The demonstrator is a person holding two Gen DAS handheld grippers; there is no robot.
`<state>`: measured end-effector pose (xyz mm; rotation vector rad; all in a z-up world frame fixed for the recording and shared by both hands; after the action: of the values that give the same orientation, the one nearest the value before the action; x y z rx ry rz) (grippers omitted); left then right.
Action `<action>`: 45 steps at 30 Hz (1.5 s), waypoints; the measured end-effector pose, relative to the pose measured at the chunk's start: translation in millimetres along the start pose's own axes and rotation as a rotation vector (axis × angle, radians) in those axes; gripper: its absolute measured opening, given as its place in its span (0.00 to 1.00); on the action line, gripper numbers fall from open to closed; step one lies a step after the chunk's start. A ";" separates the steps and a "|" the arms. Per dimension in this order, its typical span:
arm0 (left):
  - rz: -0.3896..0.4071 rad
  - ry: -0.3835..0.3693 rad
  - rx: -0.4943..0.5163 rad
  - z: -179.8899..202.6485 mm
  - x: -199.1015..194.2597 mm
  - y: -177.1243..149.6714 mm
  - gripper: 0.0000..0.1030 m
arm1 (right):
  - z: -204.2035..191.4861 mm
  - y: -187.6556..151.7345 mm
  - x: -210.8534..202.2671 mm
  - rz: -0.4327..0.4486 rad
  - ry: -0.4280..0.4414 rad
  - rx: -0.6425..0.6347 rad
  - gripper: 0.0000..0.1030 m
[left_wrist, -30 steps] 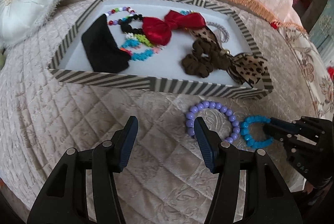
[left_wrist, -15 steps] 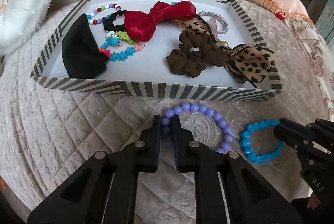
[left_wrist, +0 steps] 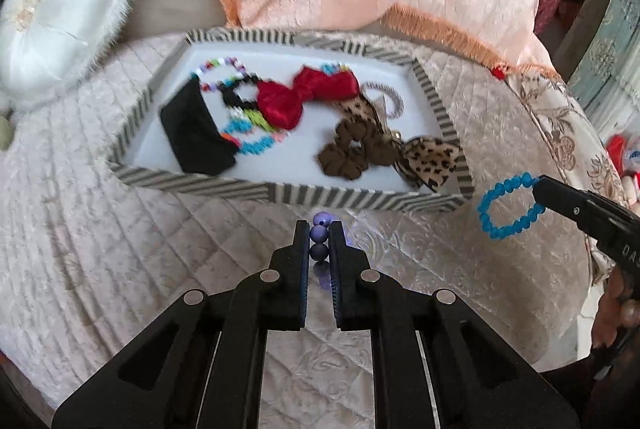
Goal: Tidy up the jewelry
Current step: 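Grasp the purple bead bracelet with the left gripper while the right grasps the blue bracelet, then carry both bracelets into the tray and open both grippers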
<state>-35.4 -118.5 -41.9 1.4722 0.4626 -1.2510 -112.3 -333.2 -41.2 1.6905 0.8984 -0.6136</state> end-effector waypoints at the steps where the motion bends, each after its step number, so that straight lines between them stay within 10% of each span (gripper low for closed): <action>1: 0.011 0.002 -0.002 -1.2 -2.7 1.3 0.08 | -0.4 0.8 -2.1 0.007 0.004 0.003 0.08; 45: 0.112 0.065 -0.045 -23.3 -31.4 14.2 0.08 | -30.8 23.9 -1.2 0.046 0.153 -0.022 0.08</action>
<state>-25.0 -92.0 -11.5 1.4833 0.4426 -1.1008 -94.8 -307.5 -17.7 1.7511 0.9675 -0.4461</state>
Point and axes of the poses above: each gripper's, at about its wrist camera, not at the fingertips, and x roughly the way its jaws point, z to its right, y to its top, the point moved 2 cm from there along x, roughly the way its jaws point, and after that the axes turned 7 degrees about -z, right-handed, at the moved point
